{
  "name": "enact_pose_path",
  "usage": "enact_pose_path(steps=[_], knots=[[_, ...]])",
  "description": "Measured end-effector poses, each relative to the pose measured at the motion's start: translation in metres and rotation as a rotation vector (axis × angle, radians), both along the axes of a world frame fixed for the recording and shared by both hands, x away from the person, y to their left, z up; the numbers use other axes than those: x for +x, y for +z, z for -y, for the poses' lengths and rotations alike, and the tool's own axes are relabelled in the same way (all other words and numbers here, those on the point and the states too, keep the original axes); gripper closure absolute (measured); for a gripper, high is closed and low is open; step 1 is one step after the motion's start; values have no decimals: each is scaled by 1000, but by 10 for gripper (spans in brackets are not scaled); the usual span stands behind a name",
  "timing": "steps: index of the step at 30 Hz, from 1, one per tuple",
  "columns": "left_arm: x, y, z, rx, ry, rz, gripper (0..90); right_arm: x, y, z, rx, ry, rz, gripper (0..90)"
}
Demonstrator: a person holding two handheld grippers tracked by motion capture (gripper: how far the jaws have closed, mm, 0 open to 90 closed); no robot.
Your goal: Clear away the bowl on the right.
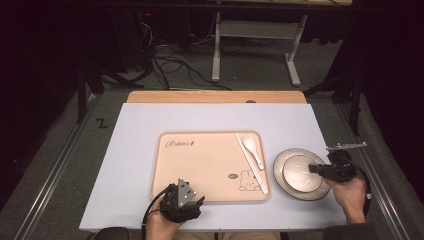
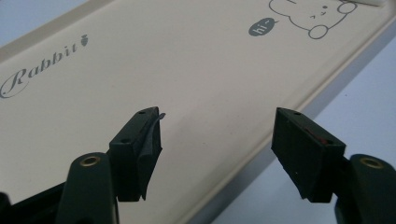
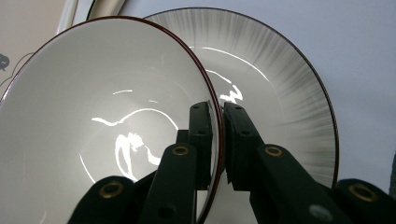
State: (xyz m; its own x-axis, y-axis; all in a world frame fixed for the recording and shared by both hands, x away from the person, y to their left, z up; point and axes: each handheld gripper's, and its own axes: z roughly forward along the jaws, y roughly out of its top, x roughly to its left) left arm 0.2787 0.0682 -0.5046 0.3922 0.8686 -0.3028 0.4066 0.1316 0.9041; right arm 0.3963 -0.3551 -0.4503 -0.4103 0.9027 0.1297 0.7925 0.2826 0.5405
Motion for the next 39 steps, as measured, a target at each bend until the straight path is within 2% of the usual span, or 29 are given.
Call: enact_pose_path(steps=[10,14,15,21,29,30,31,36,39], knots=[[4,0,7,-3,-35,0,333,-12,3,6,20,-25,31,833],[7,0,11,-9,-51,1,333,-19,6,11,59,-31,36,833],[7,0,11,2,-60,-1,333,-20,6,12,68,-30,41,834],[11,0,17,-4,-87,-2,333,-31,10,14,81,-36,53,833],[14,-1,25,-4,-120,-3,333,-44,16,11,78,-27,61,831],[15,-1,25,10,-127,-4,334,-45,17,11,78,-25,61,830],[15,0,26,-2,-126,-3,333,-46,17,10,79,-24,60,831],[15,0,26,0,-125,0,333,-48,21,2,83,-6,69,831],[15,0,25,2,-122,1,334,-48,24,-5,87,26,76,831]])
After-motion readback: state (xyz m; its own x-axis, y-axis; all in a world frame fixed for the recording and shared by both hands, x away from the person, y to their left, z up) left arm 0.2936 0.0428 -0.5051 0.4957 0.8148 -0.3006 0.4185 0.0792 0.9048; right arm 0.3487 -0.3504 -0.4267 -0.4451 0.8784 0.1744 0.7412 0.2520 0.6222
